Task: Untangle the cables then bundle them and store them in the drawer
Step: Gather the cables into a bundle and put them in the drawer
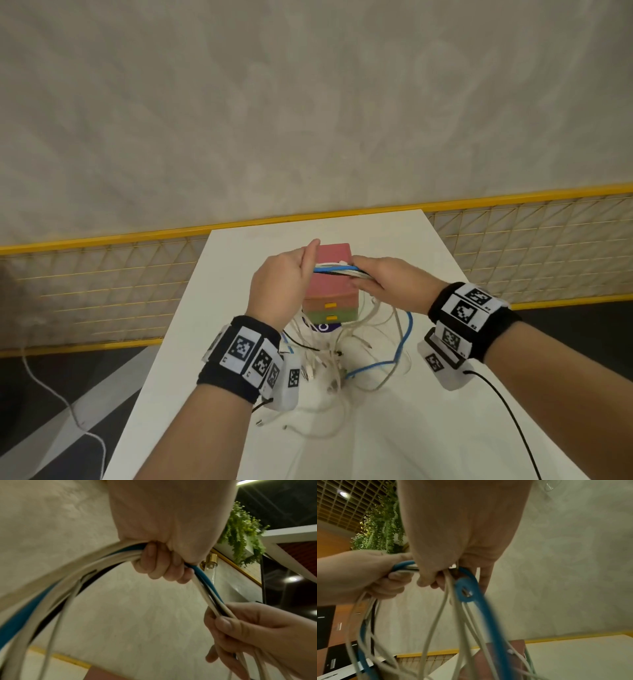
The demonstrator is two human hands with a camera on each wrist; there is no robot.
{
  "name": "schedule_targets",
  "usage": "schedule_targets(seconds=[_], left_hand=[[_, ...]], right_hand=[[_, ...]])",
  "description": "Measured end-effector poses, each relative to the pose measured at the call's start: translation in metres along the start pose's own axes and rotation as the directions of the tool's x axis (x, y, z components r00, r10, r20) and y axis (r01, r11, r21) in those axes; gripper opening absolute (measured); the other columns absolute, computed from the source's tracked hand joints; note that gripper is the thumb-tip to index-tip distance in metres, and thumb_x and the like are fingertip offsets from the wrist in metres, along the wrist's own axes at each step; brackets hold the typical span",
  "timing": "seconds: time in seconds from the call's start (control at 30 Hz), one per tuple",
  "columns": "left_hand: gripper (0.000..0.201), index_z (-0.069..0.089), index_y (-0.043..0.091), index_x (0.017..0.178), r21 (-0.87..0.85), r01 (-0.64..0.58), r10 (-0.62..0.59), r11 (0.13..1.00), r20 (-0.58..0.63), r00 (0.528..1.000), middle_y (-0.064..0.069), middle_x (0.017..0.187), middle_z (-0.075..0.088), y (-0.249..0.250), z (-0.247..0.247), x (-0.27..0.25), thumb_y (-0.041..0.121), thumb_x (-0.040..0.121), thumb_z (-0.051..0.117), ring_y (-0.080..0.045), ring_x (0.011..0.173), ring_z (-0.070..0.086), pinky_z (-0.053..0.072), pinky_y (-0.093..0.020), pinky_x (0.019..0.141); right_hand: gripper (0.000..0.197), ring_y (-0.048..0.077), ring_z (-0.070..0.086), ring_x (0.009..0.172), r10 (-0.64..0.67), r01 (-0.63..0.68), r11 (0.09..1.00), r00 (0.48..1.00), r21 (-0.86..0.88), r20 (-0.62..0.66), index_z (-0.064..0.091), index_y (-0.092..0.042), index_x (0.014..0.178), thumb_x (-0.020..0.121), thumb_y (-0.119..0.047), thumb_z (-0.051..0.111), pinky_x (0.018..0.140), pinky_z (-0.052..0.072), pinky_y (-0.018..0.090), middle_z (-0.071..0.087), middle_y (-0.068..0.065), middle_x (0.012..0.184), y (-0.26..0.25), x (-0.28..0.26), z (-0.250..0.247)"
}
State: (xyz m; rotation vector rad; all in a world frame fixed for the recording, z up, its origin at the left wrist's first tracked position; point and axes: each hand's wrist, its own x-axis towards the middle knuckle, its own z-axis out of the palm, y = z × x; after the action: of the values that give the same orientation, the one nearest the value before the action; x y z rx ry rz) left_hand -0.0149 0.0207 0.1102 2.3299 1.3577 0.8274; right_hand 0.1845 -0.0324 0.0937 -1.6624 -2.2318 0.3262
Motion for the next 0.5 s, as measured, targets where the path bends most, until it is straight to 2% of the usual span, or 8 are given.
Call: schedule_targets(seconds=[0.07, 0.1, 0.13, 0.2, 0.3, 0.37, 0.43, 0.5], left_hand=[[0.056, 0.058, 0.008, 0.073, 0.009, 0.052, -0.053, 0.999, 0.084, 0.995, -0.010, 0.071, 0.065, -0.007, 0.001, 0.002, 0.048, 0.102, 0.030, -0.026, 0.067, 0.059, 0.045, -0.037, 0.063], [0.050, 0.059, 0.010, 0.080, 0.057, 0.028, -0.033, 0.998, 0.104, 0.994, -0.008, 0.077, 0.066, -0.009, 0.000, 0.004, 0.045, 0.102, 0.031, -0.026, 0.073, 0.061, 0.045, -0.037, 0.065], [0.041, 0.060, 0.013, 0.091, 0.086, -0.023, 0.015, 0.996, 0.094, 0.995, -0.006, 0.085, 0.067, -0.007, 0.000, 0.006, 0.042, 0.103, 0.033, -0.025, 0.081, 0.062, 0.047, -0.037, 0.069], [0.032, 0.057, 0.020, 0.114, -0.010, -0.127, 0.127, 0.992, 0.070, 0.989, 0.001, 0.105, 0.064, 0.009, 0.001, 0.007, 0.040, 0.102, 0.036, -0.017, 0.096, 0.059, 0.048, -0.034, 0.082], [0.044, 0.046, 0.032, 0.132, -0.102, -0.115, 0.137, 0.988, 0.247, 0.959, 0.000, 0.110, 0.066, 0.030, 0.011, 0.001, 0.053, 0.100, 0.024, -0.020, 0.098, 0.062, 0.049, -0.036, 0.087], [0.052, 0.053, 0.027, 0.127, -0.069, -0.073, 0.090, 0.995, 0.295, 0.951, -0.005, 0.097, 0.070, 0.027, 0.018, -0.001, 0.057, 0.098, 0.021, -0.025, 0.089, 0.065, 0.052, -0.040, 0.082], [0.057, 0.065, 0.019, 0.107, 0.034, -0.103, 0.088, 0.994, 0.292, 0.952, -0.004, 0.080, 0.067, 0.024, 0.017, 0.001, 0.058, 0.098, 0.025, -0.025, 0.077, 0.064, 0.051, -0.037, 0.068], [0.059, 0.069, 0.017, 0.085, 0.140, -0.144, 0.104, 0.980, 0.260, 0.960, 0.001, 0.065, 0.060, 0.021, 0.014, 0.006, 0.060, 0.097, 0.029, -0.022, 0.066, 0.060, 0.041, -0.032, 0.054]], right_hand=[[0.026, 0.026, 0.056, 0.075, 0.016, -0.018, 0.999, 0.999, 0.041, 0.030, 0.050, -0.011, 0.113, 0.100, -0.031, 0.040, 0.068, 0.046, 0.039, 0.063, 0.009, 0.090, -0.004, 0.002, -0.002], [0.026, 0.027, 0.057, 0.076, 0.029, -0.031, 0.999, 0.999, 0.043, 0.044, 0.050, -0.010, 0.113, 0.100, -0.030, 0.039, 0.070, 0.046, 0.039, 0.063, 0.010, 0.091, -0.007, 0.003, -0.003], [0.024, 0.027, 0.057, 0.076, 0.031, -0.033, 0.999, 0.998, 0.034, 0.050, 0.051, -0.010, 0.113, 0.100, -0.028, 0.040, 0.069, 0.046, 0.039, 0.062, 0.010, 0.090, -0.011, 0.004, -0.002], [0.021, 0.028, 0.058, 0.074, -0.009, 0.009, 1.000, 0.999, -0.002, 0.037, 0.054, -0.009, 0.111, 0.099, -0.023, 0.044, 0.067, 0.047, 0.039, 0.062, 0.010, 0.086, -0.021, 0.008, 0.002], [0.015, 0.025, 0.057, 0.066, -0.049, 0.049, 0.999, 0.999, 0.018, 0.003, 0.062, -0.004, 0.097, 0.093, -0.014, 0.051, 0.060, 0.044, 0.034, 0.063, 0.009, 0.077, -0.031, 0.014, 0.006], [0.014, 0.018, 0.058, 0.069, -0.016, 0.019, 0.995, 0.999, 0.099, -0.029, 0.063, -0.006, 0.095, 0.091, -0.017, 0.055, 0.060, 0.044, 0.027, 0.063, 0.001, 0.078, -0.029, 0.013, 0.000], [0.023, 0.017, 0.062, 0.071, 0.035, -0.014, 0.977, 0.995, 0.213, -0.092, 0.056, -0.014, 0.096, 0.082, -0.030, 0.066, 0.065, 0.050, 0.030, 0.067, 0.000, 0.081, -0.022, 0.009, -0.007], [0.037, 0.009, 0.058, 0.064, 0.073, -0.045, 0.964, 0.992, 0.262, -0.100, 0.046, -0.021, 0.095, 0.074, -0.037, 0.073, 0.062, 0.048, 0.026, 0.066, -0.007, 0.076, -0.007, 0.004, -0.012]])
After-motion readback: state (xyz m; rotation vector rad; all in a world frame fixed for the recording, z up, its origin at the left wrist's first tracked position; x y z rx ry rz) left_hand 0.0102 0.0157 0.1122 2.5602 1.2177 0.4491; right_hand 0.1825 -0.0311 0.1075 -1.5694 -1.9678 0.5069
